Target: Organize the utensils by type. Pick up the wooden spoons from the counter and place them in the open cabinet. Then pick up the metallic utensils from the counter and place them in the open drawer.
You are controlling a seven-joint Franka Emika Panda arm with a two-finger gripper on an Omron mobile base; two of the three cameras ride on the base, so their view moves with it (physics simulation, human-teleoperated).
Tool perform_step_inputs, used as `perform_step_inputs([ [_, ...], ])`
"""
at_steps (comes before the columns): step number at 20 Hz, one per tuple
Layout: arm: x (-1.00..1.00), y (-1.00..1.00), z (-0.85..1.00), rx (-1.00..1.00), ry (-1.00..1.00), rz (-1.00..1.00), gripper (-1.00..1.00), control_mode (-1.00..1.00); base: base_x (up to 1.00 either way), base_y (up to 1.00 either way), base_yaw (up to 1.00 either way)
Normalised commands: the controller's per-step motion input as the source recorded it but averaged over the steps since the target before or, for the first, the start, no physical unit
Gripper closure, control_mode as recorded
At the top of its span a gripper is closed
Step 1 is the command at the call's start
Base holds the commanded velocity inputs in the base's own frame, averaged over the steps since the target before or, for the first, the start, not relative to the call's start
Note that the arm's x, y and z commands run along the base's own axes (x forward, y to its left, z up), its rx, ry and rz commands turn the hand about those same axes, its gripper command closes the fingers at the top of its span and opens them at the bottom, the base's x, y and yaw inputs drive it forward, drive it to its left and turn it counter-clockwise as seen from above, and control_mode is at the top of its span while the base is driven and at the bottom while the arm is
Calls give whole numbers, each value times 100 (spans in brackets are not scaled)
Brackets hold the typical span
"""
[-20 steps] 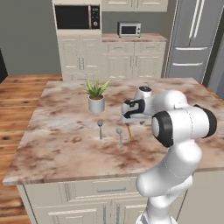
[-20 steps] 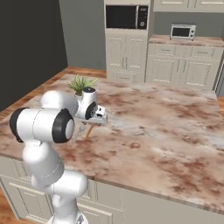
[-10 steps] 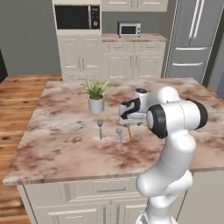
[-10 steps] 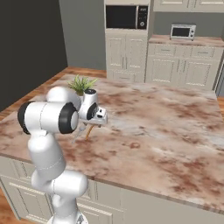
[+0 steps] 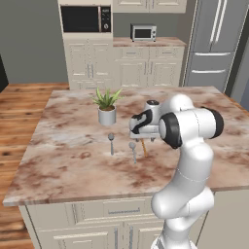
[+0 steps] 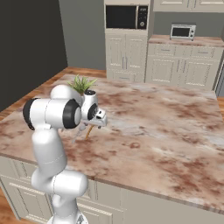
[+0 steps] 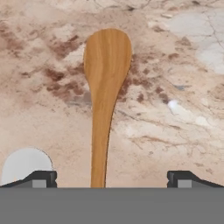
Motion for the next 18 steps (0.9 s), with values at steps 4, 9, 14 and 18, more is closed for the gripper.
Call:
perform_step_inputs([
  [4, 15, 0, -11, 0, 11, -14, -100, -100, 0, 0, 0],
  [9, 12, 0, -16, 0, 7, -15, -100, -100, 0, 0, 0],
  [14, 17, 1, -16, 0, 6, -11, -100, -100, 0, 0, 0],
  [18, 18, 3, -17, 0, 4, -9, -100, -100, 0, 0, 0],
])
